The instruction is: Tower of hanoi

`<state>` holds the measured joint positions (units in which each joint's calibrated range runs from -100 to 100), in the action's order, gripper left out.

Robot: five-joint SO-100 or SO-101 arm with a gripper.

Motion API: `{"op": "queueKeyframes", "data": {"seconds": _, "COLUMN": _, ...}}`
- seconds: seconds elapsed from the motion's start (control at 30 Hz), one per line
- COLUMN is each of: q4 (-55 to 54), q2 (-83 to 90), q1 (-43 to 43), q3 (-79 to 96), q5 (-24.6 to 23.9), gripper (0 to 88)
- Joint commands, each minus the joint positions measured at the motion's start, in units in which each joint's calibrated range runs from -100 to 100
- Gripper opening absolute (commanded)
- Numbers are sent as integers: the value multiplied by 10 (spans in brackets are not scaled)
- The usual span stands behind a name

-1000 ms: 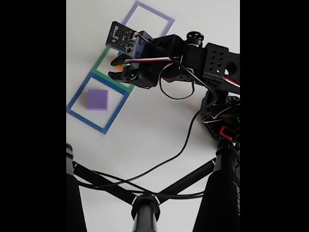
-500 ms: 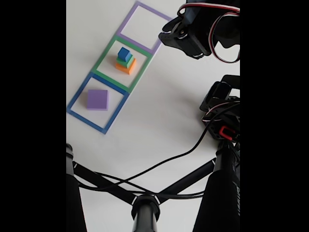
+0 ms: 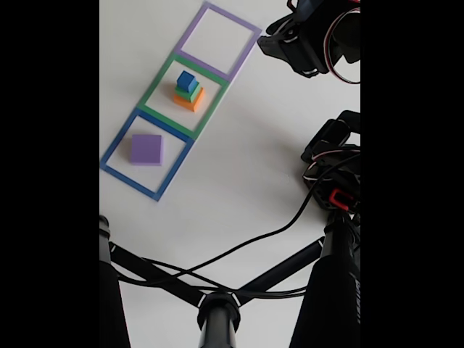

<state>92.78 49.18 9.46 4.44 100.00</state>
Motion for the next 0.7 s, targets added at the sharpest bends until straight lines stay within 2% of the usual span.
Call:
{"op": "queueKeyframes", "data": {"seconds": 0.0, "q4": -87, "q2": 30, "q1": 14, "q3": 88, "q5": 0, "gripper": 108}}
{"op": "queueKeyframes", "data": {"seconds": 0.37, "q4": -337, "q2": 82, "q1": 20, "q3": 348, "q5": 0, "gripper": 210}}
{"op": "queueKeyframes", "data": {"seconds": 0.67, "q4": -662, "q2": 84, "q1": 7, "q3": 598, "q5": 0, "gripper": 278}}
